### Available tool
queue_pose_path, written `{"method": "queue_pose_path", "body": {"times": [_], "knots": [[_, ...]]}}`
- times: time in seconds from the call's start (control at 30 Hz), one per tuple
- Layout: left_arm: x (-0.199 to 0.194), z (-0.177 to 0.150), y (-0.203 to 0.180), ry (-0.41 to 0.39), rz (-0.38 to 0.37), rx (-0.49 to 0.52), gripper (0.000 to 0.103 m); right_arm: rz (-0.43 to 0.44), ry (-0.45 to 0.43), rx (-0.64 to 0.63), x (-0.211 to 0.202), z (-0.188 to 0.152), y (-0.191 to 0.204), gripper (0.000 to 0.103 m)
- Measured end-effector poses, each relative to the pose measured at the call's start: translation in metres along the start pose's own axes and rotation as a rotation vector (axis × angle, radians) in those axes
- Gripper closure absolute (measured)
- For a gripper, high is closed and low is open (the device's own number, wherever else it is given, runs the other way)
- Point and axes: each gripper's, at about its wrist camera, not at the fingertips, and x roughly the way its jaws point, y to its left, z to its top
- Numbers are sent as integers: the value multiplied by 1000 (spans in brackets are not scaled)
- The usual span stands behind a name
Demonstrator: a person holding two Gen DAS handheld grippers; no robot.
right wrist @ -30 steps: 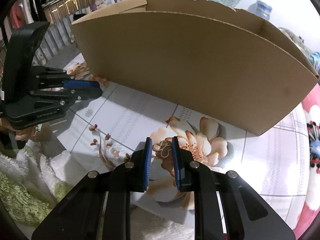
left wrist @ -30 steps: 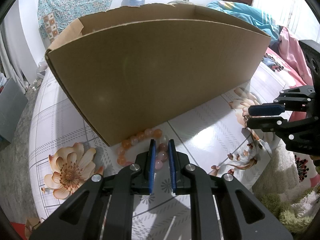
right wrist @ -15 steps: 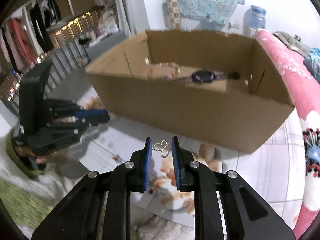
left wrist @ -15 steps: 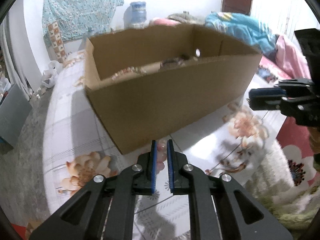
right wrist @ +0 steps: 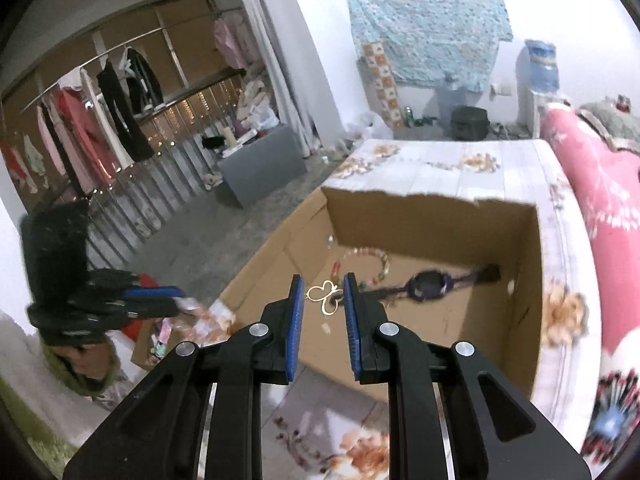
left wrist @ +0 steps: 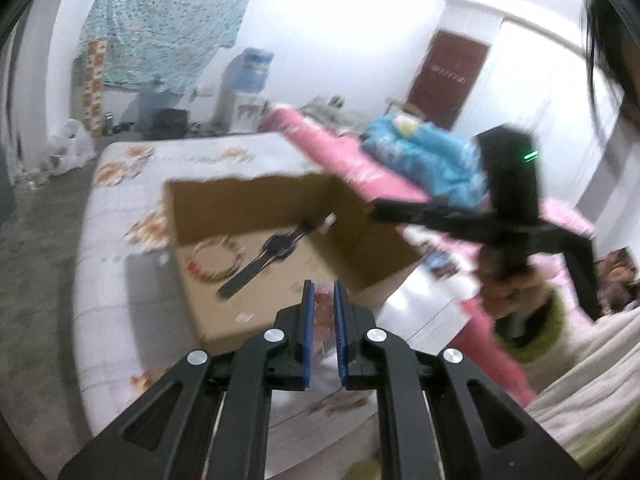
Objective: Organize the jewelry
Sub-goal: 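Carry both items over the box and open the left tool to drop the bracelet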
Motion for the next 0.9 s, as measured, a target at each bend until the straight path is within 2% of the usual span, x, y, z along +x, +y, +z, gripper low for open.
{"method": "queue_pose_path", "body": {"times": [0.1, 0.2, 0.47, 0.7, 0.9], "knots": [[11, 19, -4, -14, -11, 8, 94, 2, 22, 7, 9, 11, -12, 85], [39, 32, 2, 31, -22, -24, 94, 0, 43, 22, 15, 15, -21, 85], [142, 30, 37, 271, 46, -125, 94, 24, 80, 92, 29, 19, -56, 85], [188, 11, 56, 448, 87, -181, 94, 43, 117, 119, 39, 19, -75, 85], [184, 8, 60, 439, 66, -202, 93, 62, 184, 143, 51, 16, -85, 85]]}}
